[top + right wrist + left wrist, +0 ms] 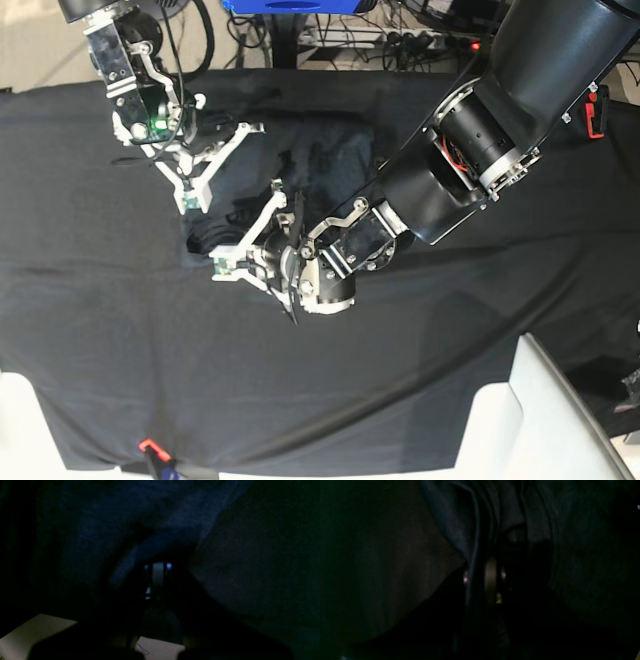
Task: Fold the T-shirt properly
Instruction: 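Fold the hem end up over the shirt with the left gripper, then release the shirt and lift both grippers away from the folded shirt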
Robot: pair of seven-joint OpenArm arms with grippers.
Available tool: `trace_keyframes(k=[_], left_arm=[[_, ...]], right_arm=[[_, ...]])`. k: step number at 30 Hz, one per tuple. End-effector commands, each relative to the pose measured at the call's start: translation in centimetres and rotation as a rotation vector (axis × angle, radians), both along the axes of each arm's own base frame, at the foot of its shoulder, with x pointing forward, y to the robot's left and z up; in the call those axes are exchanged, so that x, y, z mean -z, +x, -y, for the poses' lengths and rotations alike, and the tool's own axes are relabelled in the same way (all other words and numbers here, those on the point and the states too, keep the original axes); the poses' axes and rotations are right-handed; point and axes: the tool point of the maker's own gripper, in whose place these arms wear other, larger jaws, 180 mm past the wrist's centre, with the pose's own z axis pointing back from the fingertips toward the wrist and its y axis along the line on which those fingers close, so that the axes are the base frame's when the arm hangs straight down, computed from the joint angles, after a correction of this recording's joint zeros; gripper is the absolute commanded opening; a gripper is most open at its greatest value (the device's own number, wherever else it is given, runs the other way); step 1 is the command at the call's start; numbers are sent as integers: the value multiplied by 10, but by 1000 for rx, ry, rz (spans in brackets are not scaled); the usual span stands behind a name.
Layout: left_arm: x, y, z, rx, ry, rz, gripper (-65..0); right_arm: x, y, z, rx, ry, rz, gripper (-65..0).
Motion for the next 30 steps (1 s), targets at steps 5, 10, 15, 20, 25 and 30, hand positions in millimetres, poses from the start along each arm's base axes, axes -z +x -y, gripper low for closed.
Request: trace_keyframes(k=[5,10,15,20,25,30], left_arm=[[-18,25,2,-15,-14,41,-614],[-19,30,-2,-22,-5,44,-278],[-27,40,-2,-21,-4,66,-53],[-46,60,0,-22,-10,113,0],[-63,73,-1,-4,41,166,0],[-86,68,1,45,49,243,0]], right_arm=[[0,-4,3,0,-10,-21,-650],[0,-4,3,0,-10,-21,-650],[1,-3,3,0,-11,-21,-650],[1,-1,11,-2,-28,-16,-650],[0,3,23,22,-42,-9,-650],[-3,11,50,112,-60,2,-650]])
